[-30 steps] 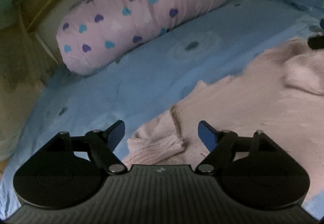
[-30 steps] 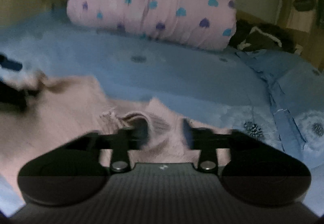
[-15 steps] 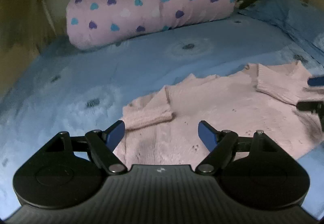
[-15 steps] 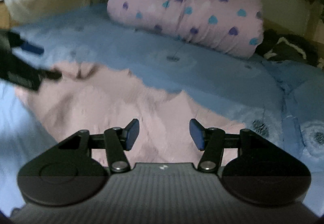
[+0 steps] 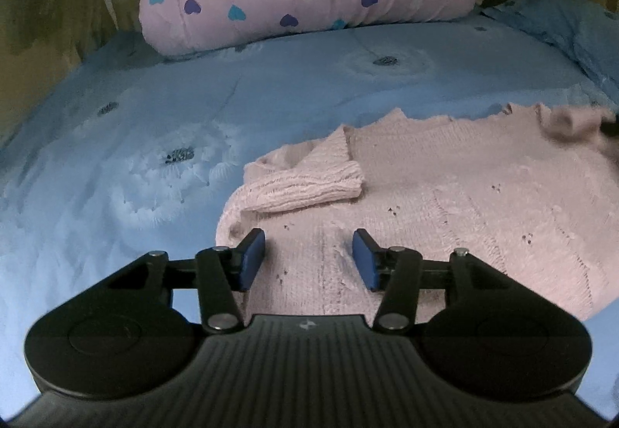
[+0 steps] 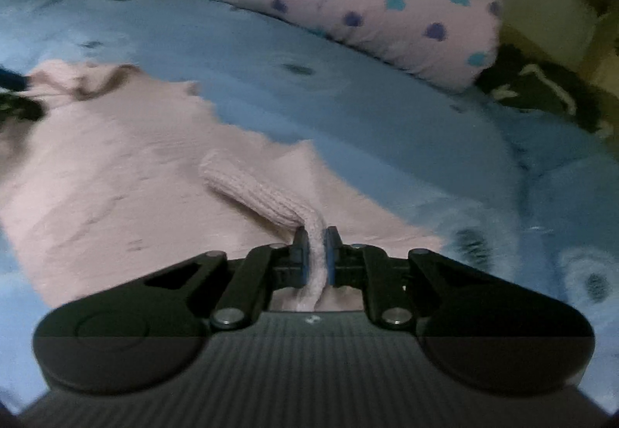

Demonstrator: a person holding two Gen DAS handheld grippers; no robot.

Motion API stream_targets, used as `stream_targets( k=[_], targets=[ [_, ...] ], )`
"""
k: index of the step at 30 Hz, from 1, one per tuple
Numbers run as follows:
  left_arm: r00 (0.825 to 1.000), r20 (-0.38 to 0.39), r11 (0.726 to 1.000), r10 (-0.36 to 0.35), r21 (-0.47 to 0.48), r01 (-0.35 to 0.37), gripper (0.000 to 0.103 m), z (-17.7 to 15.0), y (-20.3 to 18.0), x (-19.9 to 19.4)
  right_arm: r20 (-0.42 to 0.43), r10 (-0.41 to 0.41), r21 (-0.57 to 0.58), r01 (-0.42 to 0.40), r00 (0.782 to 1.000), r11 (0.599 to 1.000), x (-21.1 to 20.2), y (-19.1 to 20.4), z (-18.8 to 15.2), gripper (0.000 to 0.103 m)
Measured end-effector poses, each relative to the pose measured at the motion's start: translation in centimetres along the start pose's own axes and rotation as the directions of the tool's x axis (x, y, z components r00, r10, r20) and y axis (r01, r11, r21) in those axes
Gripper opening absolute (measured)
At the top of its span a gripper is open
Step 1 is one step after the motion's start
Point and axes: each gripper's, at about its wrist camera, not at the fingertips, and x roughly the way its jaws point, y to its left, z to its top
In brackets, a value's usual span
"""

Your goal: Fold small clothes

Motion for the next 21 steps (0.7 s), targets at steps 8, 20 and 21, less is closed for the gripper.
stream_targets(
  k=[8,20,21],
  targets=[
    [1.0,0.01,1.0,0.014,0.002,-0.014,0.058,0.1,-0.1,0.2,-0.123,-0.313,0.309,0.336,0.942,0.89,3.1,-7.6,-0.9,0.015],
    [0.993,0.054,0.993,-0.102,-0.06,0.105,0.046,0.3,0.4,0.4,-0.064,-0.104,0.536,0.122,0.992,0.835,-4.5,-6.6,-2.6,0.016],
    [0.992,0.055,0.99,-0.113,-0.074,0.117,0.044,0.4,0.6,0.5,-0.056,-0.085,0.538,0.102,0.995,0.837,-5.1,-6.0,-2.5,0.016]
  ],
)
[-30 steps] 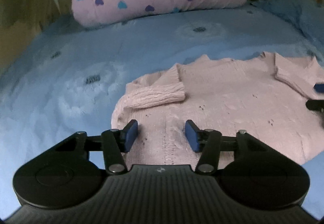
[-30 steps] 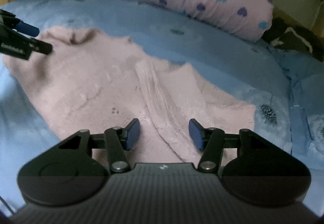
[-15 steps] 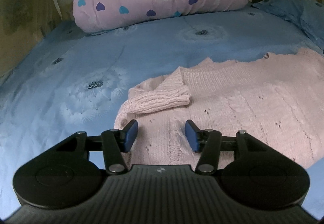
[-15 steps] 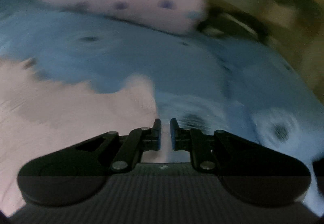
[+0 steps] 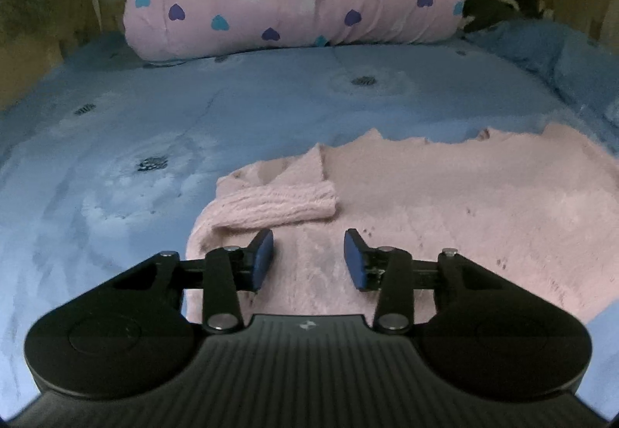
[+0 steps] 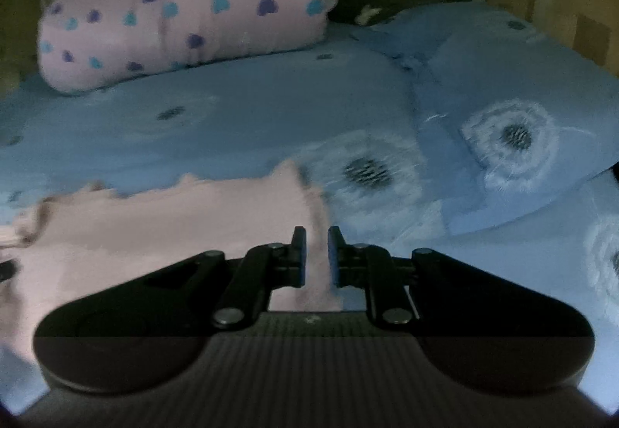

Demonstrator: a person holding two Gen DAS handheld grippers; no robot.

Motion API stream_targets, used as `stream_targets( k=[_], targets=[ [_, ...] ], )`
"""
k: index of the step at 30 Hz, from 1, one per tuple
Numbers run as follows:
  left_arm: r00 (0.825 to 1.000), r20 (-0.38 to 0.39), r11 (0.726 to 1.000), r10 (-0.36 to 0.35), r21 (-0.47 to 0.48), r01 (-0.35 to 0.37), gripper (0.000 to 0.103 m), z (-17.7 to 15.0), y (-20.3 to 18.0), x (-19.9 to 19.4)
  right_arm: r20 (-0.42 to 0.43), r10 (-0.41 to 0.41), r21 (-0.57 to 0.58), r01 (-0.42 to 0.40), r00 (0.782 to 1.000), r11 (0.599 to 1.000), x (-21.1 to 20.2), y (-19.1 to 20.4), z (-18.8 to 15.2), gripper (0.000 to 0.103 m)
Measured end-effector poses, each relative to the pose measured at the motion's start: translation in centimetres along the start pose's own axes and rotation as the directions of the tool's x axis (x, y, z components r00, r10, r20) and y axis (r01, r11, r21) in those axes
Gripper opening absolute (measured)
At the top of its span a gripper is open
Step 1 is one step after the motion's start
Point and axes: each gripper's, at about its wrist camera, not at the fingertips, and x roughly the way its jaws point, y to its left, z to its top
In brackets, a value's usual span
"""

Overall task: Fold small clothes
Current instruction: 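Press and smooth the folded cardigan with both open grippers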

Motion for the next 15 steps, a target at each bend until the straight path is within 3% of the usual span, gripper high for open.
stream_targets(
  k=[3,5,10,15],
  targets=[
    [0.999,-0.019,0.998,-0.044,-0.048,0.043,0.044,0.4,0.6,0.8,-0.031,0.05,0.001,-0.05,0.998,0.999,-1.7,1.1,-1.3,0.016],
    [0.999,-0.041,0.998,-0.029,-0.051,0.027,0.044,0.7,1.1,1.6,-0.061,0.083,0.004,-0.083,0.995,0.997,-2.6,1.8,-2.4,0.016],
    [0.995,-0.04,0.995,0.092,-0.043,-0.094,0.044,2.3,2.5,3.5,-0.095,0.101,0.015,-0.1,0.99,0.995,-2.8,3.2,-4.9,0.016],
    [0.97,-0.034,0.97,0.239,-0.034,-0.24,0.044,4.0,3.9,5.5,-0.092,0.076,-0.049,-0.081,0.993,0.995,-2.0,4.2,-5.8,0.015]
  ],
)
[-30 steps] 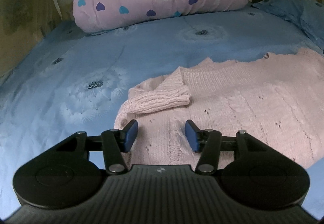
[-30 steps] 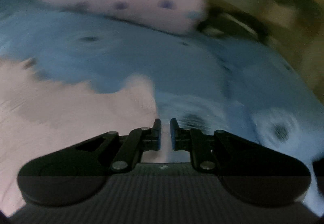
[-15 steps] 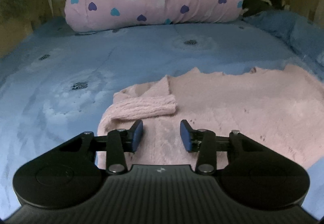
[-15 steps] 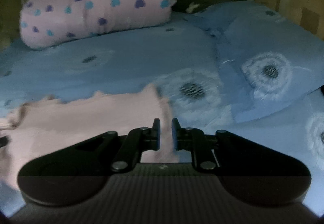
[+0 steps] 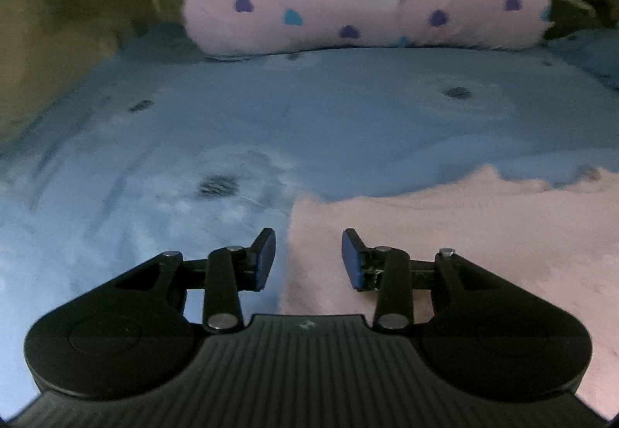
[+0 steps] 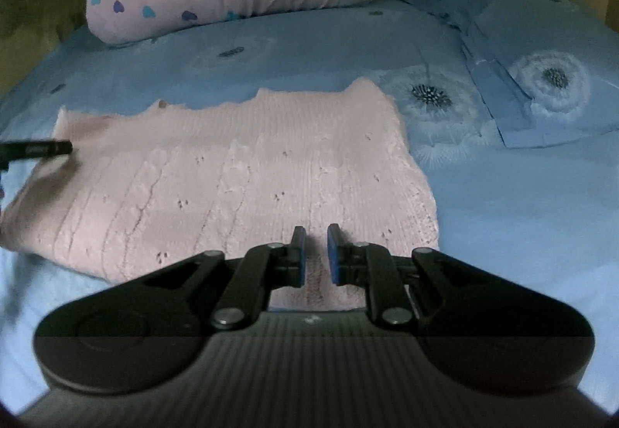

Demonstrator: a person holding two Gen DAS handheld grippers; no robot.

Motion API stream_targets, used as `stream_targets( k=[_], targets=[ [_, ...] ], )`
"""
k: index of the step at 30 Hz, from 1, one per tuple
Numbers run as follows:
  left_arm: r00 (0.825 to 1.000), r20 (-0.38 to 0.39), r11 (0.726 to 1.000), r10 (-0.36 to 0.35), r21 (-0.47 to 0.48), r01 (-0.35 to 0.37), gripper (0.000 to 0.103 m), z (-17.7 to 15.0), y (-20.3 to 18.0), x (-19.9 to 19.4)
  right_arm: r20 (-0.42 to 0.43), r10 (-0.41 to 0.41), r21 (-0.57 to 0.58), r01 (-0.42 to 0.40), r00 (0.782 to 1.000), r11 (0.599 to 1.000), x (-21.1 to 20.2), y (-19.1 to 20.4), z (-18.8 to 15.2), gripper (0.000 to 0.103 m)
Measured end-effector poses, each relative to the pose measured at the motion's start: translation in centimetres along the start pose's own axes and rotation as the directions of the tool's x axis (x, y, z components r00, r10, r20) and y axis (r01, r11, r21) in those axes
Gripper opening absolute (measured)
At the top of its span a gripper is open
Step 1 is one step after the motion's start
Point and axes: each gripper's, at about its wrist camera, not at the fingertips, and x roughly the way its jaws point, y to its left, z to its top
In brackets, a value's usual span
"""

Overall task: Fold small clothes
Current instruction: 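Press and smooth the folded cardigan with both open grippers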

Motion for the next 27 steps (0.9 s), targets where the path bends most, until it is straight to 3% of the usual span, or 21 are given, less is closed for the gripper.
stream_targets(
  k=[5,12,16,17,18,20,27],
  targets=[
    [0.999,-0.033,1.0,-0.005,-0.012,0.005,0.047,0.8,0.4,-1.0,-0.006,0.027,0.058,-0.027,1.0,0.998,0.2,-1.1,0.1,0.012],
    [0.995,-0.063,0.996,-0.083,-0.016,0.083,0.073,0.5,-0.4,-6.8,0.007,0.045,0.099,-0.046,0.999,0.994,-0.4,-1.5,0.4,0.016],
    [0.988,-0.097,0.993,-0.117,-0.035,0.114,0.08,-0.4,-0.5,-10.1,0.025,0.053,0.106,-0.055,0.998,0.993,-0.9,-1.5,0.6,0.017],
    [0.988,-0.097,0.993,-0.118,-0.039,0.114,0.081,-0.8,-0.5,-10.8,0.029,0.052,0.104,-0.055,0.998,0.993,-1.1,-1.4,0.6,0.019],
    [0.988,-0.095,0.992,-0.12,-0.041,0.116,0.082,-1.3,-0.4,-11.6,0.033,0.049,0.103,-0.052,0.998,0.993,-1.3,-1.4,0.6,0.035],
    [0.988,-0.097,0.992,-0.123,-0.049,0.119,0.085,-2.6,-0.3,-12.8,0.054,0.042,0.102,-0.047,0.998,0.994,-2.0,-1.2,0.4,0.057],
    [0.984,-0.135,0.991,-0.115,-0.087,0.104,0.088,-6.5,0.5,-13.0,0.082,0.056,0.129,-0.067,0.995,0.989,-4.6,0.2,-2.0,0.058]
  ],
)
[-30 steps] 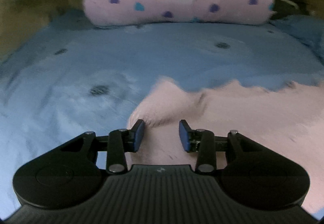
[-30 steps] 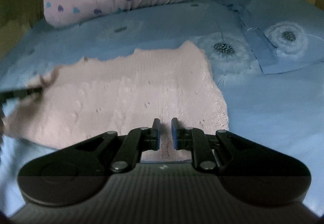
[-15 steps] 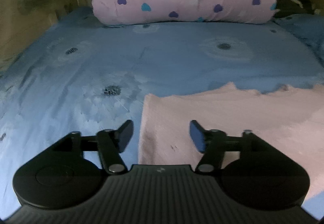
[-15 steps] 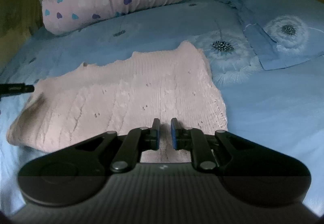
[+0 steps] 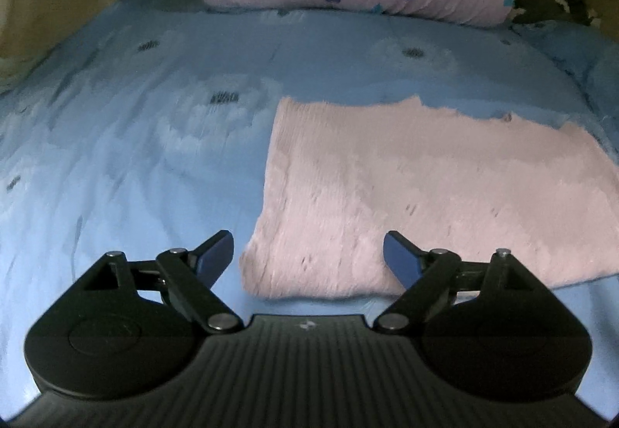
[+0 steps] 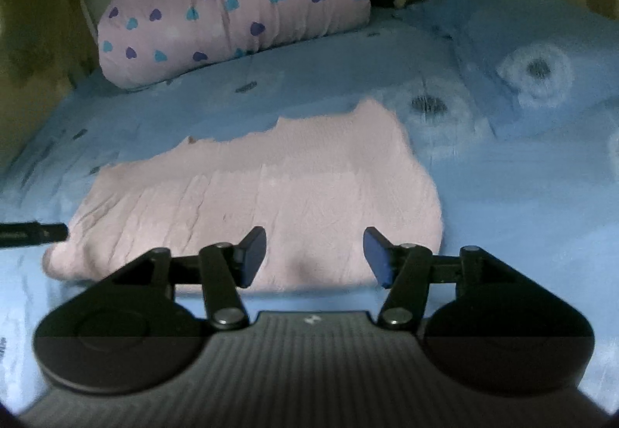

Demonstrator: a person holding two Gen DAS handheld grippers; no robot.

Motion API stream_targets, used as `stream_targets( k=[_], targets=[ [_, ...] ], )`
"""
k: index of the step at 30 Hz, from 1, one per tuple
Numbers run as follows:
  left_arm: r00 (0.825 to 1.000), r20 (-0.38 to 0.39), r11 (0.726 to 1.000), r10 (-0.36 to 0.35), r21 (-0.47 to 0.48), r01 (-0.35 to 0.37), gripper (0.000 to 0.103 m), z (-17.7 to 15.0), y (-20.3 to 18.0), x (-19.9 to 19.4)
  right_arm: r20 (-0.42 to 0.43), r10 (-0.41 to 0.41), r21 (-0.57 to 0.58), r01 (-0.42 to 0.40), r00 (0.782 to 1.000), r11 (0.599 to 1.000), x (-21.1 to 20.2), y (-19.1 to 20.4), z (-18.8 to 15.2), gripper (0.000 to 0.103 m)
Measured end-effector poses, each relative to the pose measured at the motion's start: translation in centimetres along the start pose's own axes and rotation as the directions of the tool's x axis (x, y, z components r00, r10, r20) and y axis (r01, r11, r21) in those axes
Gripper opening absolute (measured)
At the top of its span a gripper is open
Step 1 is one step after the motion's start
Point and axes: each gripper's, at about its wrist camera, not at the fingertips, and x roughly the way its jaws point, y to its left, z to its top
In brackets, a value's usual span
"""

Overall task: Fold small clothes
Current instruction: 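Press and smooth the folded cardigan with both open grippers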

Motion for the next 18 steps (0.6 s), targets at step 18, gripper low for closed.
stream_targets(
  k=[18],
  targets=[
    [0.997,-0.043,0.997,-0.066,-0.039,0.064,0.088,-1.1,0.8,1.2,0.046,-0.157,0.272,0.139,0.987,0.952,-3.8,-0.6,-3.8,0.071]
  ],
)
